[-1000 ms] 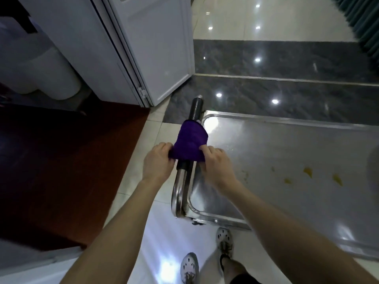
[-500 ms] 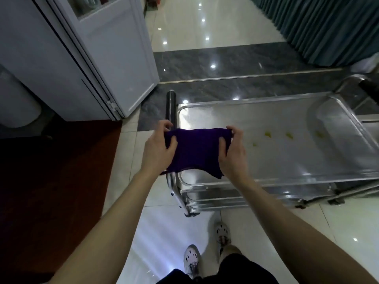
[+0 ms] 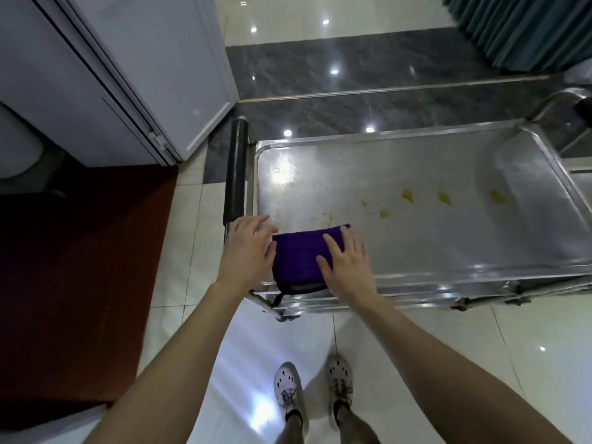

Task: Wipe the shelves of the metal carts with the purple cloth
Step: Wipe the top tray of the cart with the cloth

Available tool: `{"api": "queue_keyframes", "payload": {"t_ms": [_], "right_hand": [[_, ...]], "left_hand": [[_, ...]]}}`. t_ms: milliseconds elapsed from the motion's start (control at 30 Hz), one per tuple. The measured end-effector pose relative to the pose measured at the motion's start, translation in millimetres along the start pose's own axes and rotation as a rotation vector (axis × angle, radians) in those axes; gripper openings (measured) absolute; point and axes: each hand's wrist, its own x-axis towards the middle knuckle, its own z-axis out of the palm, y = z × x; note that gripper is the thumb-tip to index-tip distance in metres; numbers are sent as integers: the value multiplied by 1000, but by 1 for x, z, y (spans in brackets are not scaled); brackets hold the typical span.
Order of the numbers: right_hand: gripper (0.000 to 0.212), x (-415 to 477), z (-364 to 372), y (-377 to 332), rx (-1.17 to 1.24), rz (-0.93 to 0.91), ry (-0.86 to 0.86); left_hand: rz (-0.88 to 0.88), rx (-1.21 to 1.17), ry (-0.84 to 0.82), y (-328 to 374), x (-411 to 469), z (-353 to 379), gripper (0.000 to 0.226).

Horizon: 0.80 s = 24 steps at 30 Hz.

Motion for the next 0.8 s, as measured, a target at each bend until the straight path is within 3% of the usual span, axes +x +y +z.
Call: {"api": "queue_keyframes", "payload": {"t_ms": [67, 167, 333, 400, 500, 800], "right_hand": [[68, 4, 14, -13, -49, -82, -3], [77, 22, 33, -28, -110, -40, -23], [86, 28, 70, -26, -207, 28, -73], [87, 26, 71, -25, -201, 39, -43], [86, 15, 69, -25, -174, 80, 18], [86, 0, 39, 24, -150, 205, -118]], "left_hand": [[8, 60, 91, -7, 11, -6, 35], [-11, 77, 152, -18, 44, -18, 47], [-230, 116, -46, -34, 108, -20, 81], [-300, 126, -134, -35, 117, -13, 83], [-301, 109, -110, -34, 115, -5, 83], [-423, -120, -38, -40, 119, -14, 85]]}}
